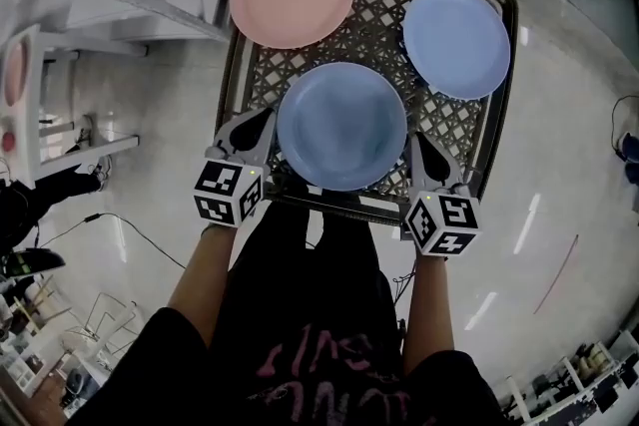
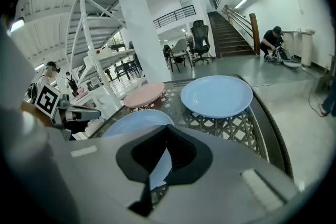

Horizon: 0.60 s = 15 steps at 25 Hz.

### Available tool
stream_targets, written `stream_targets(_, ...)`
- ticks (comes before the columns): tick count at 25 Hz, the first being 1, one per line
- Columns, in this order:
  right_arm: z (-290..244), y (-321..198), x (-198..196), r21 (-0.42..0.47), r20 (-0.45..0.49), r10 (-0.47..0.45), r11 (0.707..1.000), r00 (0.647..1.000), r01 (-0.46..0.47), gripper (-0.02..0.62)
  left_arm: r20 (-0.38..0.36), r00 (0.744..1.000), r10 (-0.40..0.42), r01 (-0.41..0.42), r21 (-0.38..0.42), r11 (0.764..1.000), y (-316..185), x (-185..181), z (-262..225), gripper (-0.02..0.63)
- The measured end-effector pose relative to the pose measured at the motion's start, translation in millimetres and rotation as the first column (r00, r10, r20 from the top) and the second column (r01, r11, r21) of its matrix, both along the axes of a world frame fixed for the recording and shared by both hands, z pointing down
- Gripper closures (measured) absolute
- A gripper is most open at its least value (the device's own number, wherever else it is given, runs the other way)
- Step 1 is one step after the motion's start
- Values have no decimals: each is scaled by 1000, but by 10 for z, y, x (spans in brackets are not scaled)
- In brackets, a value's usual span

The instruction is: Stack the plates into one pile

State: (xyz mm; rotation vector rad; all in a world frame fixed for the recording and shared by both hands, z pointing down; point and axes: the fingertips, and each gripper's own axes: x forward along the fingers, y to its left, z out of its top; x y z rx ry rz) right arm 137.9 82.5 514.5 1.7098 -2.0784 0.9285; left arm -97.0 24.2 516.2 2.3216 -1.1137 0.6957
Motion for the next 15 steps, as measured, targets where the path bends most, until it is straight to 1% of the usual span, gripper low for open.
stream_targets(4,198,16,-36,-41,-8,-4,999,1000,3,582,12,1000,16,-16,-28,999,-15,-8,192,575)
stream_targets(6,283,32,-46,-60,-9,-4,998,1000,3,546,21,999,26,-25,-37,999,-10,6,271,531)
stream_targets(9,368,38,-53,-81,-8,4,997,1000,-4,517,38,999,34,-32,-43,999,-22,16,357,490)
stream_targets(11,425,41,-52,-100,-9,9,995,1000,-10,506,43,999,32,-30,-55,998,-33,19,414,475)
stream_targets(14,528,64,-49,-139,-5,20,990,1000,-21,464,53,998,30,-26,-78,997,-37,19,499,459)
stream_targets(15,558,70,-48,-148,-3,25,989,1000,-25,463,56,998,31,-26,-82,996,-40,20,519,457)
